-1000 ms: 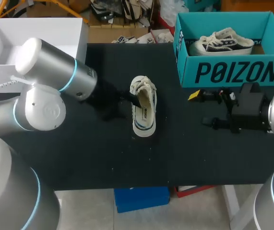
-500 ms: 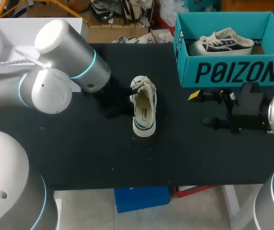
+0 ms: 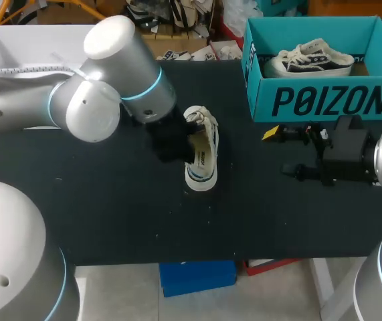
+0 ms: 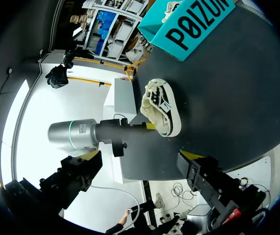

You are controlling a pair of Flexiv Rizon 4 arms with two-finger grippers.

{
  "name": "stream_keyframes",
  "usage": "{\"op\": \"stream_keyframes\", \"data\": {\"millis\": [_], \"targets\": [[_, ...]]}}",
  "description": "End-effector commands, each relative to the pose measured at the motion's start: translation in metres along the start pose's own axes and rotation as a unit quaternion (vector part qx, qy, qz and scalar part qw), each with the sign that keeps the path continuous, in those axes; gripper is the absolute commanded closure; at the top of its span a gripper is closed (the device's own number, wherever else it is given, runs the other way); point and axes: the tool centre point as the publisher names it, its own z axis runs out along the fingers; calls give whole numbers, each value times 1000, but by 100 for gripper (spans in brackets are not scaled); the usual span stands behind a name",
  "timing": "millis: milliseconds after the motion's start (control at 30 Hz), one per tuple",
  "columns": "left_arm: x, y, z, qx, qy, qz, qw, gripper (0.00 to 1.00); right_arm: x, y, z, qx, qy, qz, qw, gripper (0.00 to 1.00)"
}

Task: Take the shoe out of the shoebox, open the shoe tongue, remove and reinsert the insole, then place the shoe into the shoebox

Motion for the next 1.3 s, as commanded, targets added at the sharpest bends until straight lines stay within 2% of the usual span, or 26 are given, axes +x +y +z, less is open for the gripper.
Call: {"op": "stream_keyframes", "data": {"millis": [33,500,900,1100,1300], "targets": [[-4,3,10,3,23,0,1000,100,0,0,-1,0,-1,0,1000,0],[5,7,40,21,49,-8,999,100,0,0,-1,0,-1,0,1000,0],[0,11,53,29,64,0,997,100,0,0,-1,0,-1,0,1000,0],[-3,10,51,33,61,1,998,100,0,0,-1,0,-1,0,1000,0],[-13,9,26,28,36,2,999,100,0,0,-1,0,-1,0,1000,0]]}}
